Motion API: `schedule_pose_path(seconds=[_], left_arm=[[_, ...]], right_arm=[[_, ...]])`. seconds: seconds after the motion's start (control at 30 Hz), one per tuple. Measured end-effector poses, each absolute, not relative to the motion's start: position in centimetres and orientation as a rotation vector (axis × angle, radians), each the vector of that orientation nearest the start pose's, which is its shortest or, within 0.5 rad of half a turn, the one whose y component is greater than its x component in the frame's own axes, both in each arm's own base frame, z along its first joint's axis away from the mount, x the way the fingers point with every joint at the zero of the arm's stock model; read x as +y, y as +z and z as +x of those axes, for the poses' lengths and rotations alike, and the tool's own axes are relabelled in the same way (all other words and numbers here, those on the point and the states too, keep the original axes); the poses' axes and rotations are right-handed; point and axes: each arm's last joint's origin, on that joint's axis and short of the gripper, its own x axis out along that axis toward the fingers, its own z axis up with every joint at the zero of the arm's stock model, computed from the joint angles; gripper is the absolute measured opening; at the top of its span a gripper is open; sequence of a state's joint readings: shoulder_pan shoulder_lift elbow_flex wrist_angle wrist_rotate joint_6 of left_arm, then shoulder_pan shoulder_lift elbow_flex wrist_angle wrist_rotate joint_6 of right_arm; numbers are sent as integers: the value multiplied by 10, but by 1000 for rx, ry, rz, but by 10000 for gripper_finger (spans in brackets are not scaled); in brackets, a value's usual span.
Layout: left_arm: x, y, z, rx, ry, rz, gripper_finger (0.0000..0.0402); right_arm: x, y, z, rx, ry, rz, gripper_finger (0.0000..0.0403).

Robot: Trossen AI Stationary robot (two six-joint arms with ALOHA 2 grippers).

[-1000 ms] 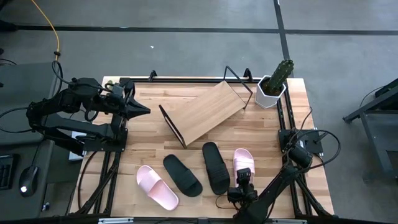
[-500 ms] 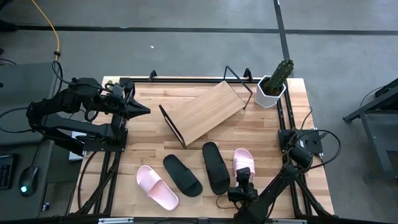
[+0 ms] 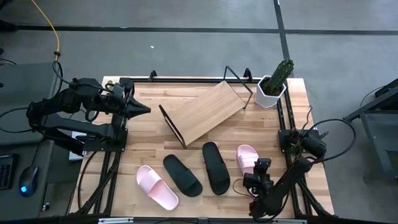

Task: Pick and place slides into the shelf
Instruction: Put the right pink slide on the shelf

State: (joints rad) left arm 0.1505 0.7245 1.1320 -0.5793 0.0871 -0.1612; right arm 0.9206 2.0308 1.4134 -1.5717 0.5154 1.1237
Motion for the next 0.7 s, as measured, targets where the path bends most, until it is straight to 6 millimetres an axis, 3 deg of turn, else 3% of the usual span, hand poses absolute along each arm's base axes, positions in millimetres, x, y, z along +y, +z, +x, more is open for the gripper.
schedule_pose_path(seconds=[0.3, 0.7], left_arm=[[15, 414, 118, 165, 79, -181, 1], [15, 414, 118, 165, 79, -181, 1]], right_arm=[[253, 167, 205, 1350, -566, -489, 140], [248, 166, 210, 1298, -573, -549, 140]])
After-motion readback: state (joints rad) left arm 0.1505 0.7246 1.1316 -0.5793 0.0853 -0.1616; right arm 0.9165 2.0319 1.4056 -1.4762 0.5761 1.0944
